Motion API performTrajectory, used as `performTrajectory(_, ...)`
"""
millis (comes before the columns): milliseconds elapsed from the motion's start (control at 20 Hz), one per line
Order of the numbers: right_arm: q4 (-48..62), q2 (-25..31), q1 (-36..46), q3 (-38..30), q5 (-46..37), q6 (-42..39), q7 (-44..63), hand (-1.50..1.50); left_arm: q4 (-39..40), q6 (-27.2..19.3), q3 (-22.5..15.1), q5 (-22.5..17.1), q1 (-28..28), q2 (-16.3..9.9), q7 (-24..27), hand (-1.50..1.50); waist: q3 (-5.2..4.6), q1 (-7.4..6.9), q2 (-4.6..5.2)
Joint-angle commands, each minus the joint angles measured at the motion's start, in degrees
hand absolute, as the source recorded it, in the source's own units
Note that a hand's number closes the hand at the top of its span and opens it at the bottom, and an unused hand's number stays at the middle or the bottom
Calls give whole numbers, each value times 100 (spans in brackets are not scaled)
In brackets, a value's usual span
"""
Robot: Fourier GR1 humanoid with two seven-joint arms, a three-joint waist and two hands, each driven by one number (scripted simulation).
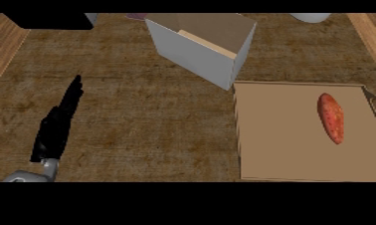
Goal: Pick the sweet potato from the tray and place it in the cardboard box
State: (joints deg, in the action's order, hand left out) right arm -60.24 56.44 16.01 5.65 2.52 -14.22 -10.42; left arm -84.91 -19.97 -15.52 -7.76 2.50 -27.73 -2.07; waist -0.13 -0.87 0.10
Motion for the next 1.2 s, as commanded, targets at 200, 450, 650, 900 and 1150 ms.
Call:
performTrajectory(200, -817, 52, 310, 785, -371, -1210, 1458, -150, -202, 6, 19, 116, -20, 117, -199, 0, 7, 27, -13)
performTrajectory(450, -1208, -364, 284, 691, -587, -1225, 2304, -150, -262, 399, 413, 58, -362, -86, 53, 0, 10, 51, -15)
performTrajectory(650, -1064, -626, 128, 480, -1038, -1168, 2278, -150, 341, 184, 278, 535, 50, 509, 43, 0, 12, 87, -6)
performTrajectory(900, -1528, -829, -328, 214, -1401, -1091, 2572, -150, -251, 517, 545, 525, -36, 373, -419, 0, 13, 92, -16)
performTrajectory(1150, -1389, -1221, -93, 166, -1802, -1335, 2704, -150, -756, 450, 477, 856, -349, 587, -605, 0, 14, 65, -16)
